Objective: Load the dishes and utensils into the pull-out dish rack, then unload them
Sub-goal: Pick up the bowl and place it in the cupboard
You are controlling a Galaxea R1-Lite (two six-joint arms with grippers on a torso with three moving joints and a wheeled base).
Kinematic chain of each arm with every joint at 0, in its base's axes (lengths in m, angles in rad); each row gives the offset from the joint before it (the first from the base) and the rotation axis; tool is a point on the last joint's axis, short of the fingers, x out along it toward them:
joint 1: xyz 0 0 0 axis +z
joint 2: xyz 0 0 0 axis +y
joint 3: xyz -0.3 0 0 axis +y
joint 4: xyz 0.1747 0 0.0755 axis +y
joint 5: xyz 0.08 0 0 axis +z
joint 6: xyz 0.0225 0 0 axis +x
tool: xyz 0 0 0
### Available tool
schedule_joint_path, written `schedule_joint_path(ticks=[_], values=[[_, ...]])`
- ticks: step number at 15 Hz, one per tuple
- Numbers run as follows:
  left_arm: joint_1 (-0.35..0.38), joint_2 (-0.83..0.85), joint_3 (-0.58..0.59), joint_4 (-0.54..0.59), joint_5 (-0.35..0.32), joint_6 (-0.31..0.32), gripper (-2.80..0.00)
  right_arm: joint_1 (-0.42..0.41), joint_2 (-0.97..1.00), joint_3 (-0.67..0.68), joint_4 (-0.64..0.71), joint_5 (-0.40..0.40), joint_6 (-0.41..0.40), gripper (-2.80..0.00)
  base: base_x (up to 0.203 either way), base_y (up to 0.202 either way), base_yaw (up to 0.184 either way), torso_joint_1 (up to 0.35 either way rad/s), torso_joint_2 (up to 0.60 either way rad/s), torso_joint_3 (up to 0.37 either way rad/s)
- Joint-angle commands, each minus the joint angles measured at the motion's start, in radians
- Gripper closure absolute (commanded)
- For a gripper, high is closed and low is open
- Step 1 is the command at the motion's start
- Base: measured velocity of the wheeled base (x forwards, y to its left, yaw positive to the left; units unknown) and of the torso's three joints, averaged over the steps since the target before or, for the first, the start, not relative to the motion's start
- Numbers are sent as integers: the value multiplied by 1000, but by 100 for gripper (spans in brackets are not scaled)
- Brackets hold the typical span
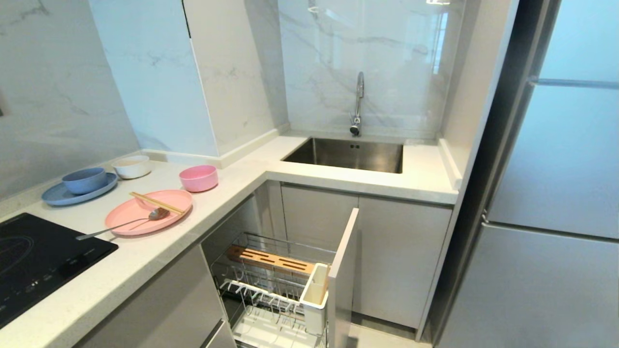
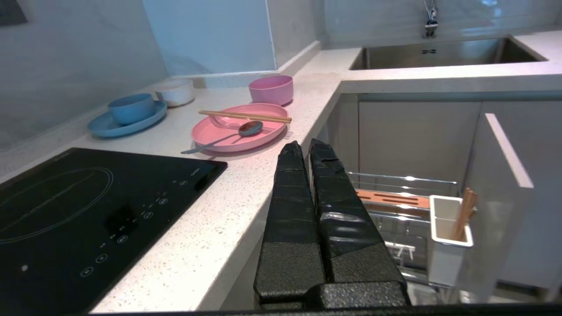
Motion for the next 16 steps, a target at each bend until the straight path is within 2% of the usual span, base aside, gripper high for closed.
schedule_joint_path(ticks=[1,5,7,10,12,16], values=[[6,-102,119,-52,-2,8,0,0,0,0,-1,1,0,0,0,0,0,0,0,0],[0,-240,284,-80,-27,17,0,0,0,0,-1,0,0,0,0,0,0,0,0,0],[0,-245,357,-88,-35,2,0,0,0,0,-1,0,0,0,0,0,0,0,0,0],[0,-245,371,-71,-79,-58,0,0,0,0,-1,-1,0,0,0,0,0,0,0,0],[0,-245,366,2,-89,-72,0,0,0,0,0,1,0,0,0,0,0,0,0,0],[0,-245,367,-10,-105,-81,0,0,0,0,-1,1,0,0,0,0,0,0,0,0]])
